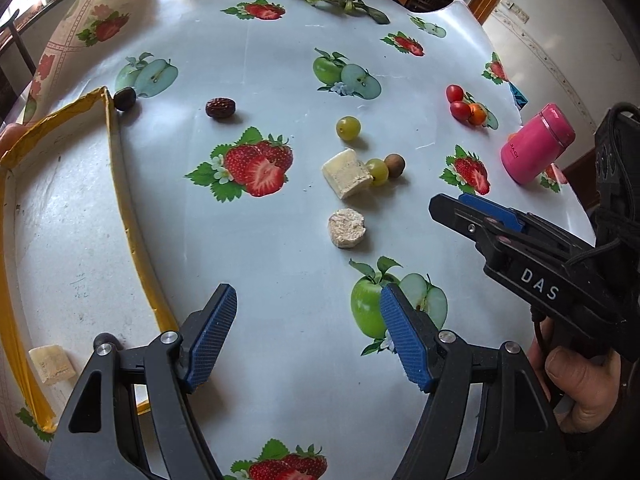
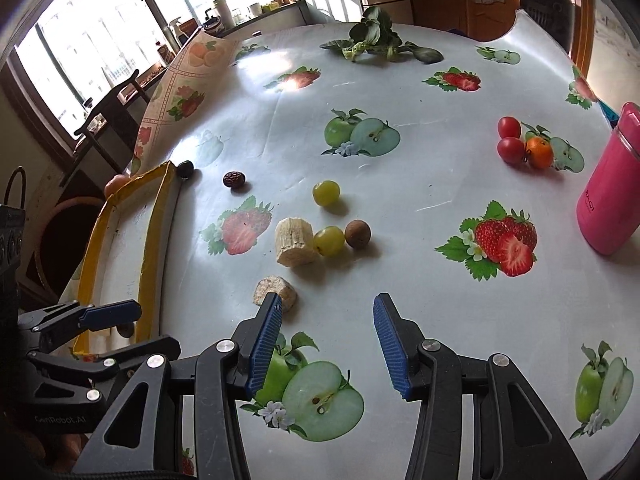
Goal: Organize fruits
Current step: 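Move left tool to the banana slice while right tool approaches a green grape, then grasp the round banana slice with left tool while right tool grasps the green grape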
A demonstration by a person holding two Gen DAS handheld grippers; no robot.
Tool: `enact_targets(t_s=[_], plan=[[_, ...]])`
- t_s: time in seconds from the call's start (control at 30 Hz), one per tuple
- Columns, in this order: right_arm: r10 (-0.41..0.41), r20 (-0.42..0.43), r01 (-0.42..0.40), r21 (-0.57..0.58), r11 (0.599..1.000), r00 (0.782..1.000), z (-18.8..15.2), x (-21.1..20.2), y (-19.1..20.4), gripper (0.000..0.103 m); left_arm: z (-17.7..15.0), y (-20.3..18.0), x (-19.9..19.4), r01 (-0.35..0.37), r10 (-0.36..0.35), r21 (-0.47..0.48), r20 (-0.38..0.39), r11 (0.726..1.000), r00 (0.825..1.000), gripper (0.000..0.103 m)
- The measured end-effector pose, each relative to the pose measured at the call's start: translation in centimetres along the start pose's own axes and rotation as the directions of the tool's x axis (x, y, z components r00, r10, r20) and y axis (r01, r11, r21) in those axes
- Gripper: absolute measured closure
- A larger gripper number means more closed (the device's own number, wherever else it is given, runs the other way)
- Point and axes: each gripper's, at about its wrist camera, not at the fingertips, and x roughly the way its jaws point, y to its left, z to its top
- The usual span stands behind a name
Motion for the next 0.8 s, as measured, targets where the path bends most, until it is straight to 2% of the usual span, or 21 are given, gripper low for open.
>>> enact_targets(t_s=[0.03, 0.13, 0.4, 0.6, 0.77, 0.8], plan=[[-0.003, -0.002, 0.003, 0.007, 1.000, 1.000, 0.4, 0.4, -0.3, 0.063, 0.2, -0.2, 0.3, 0.010, -0.010, -0.002, 0.000, 1.000, 1.000, 0.029], [0.015, -0.004, -0.015, 0.043, 0.999, 1.000, 1.7, 1.5, -1.1, 0.069, 1.0, -0.8, 1.5, 0.021, -0.021, -0.004, -0.007, 1.000, 1.000, 0.029], [0.037, -0.019, -0.037, 0.015, 0.999, 0.999, 6.1, 5.5, 0.0, 0.068, 2.3, -1.3, 4.1, 0.050, -0.051, -0.018, -0.019, 0.999, 0.999, 0.029], [0.047, -0.062, -0.048, -0.019, 0.999, 0.997, 7.7, 8.8, 0.7, 0.067, 2.8, -1.1, 5.6, 0.040, -0.041, -0.038, -0.029, 0.998, 0.999, 0.029], [0.042, -0.095, -0.045, -0.034, 0.998, 0.995, 7.9, 10.8, 0.9, 0.067, 2.7, -1.0, 6.2, 0.021, -0.022, -0.022, -0.026, 1.000, 0.999, 0.037], [0.041, -0.104, -0.045, -0.034, 0.998, 0.994, 7.9, 11.1, 0.9, 0.068, 2.7, -1.1, 6.2, 0.016, -0.017, -0.014, -0.025, 1.000, 1.000, 0.043]])
